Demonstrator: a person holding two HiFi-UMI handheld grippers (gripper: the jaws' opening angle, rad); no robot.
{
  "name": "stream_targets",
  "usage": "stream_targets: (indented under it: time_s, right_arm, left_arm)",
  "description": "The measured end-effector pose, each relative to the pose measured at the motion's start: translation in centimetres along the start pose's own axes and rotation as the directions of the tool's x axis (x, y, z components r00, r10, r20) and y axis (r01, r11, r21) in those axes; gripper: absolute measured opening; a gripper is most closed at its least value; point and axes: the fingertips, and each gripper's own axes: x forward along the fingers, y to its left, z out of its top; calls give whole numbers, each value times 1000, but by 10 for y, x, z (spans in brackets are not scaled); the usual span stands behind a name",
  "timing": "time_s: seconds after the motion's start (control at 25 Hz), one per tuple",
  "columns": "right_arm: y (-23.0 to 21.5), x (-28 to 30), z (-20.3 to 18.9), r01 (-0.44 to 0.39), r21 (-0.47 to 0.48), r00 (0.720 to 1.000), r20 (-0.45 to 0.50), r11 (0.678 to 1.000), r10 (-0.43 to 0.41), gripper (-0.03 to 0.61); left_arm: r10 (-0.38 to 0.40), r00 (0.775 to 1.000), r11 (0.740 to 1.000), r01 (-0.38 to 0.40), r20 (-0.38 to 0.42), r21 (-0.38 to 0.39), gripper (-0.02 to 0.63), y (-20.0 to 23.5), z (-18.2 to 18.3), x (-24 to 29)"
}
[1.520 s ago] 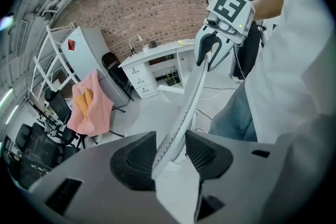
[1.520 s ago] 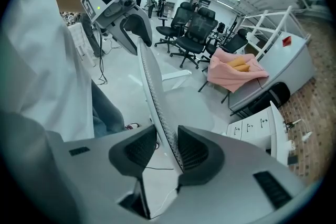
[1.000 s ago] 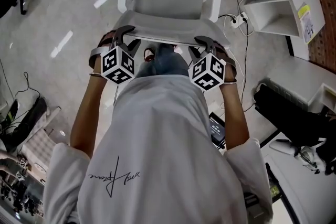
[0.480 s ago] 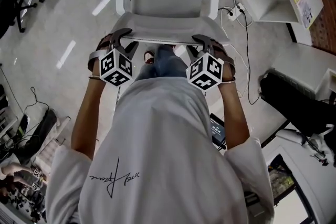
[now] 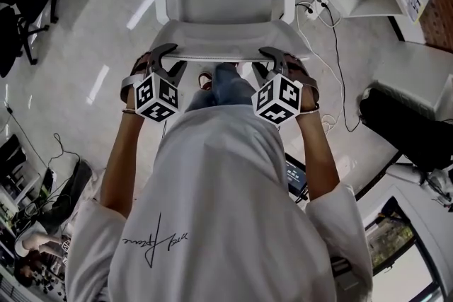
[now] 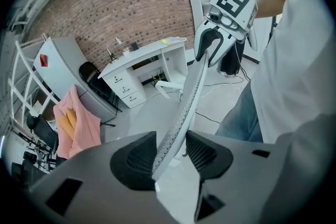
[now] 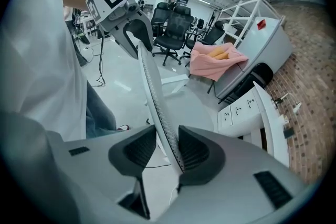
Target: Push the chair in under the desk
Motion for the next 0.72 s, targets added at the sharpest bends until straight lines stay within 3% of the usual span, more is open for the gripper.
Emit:
stream_targets:
  time_s: [0.72]
  right_arm:
    - [-42, 3, -25, 64, 79, 998, -29, 995, -61, 150]
  left_arm:
    - [-64, 998, 991, 61, 16, 117, 175, 29, 47, 36]
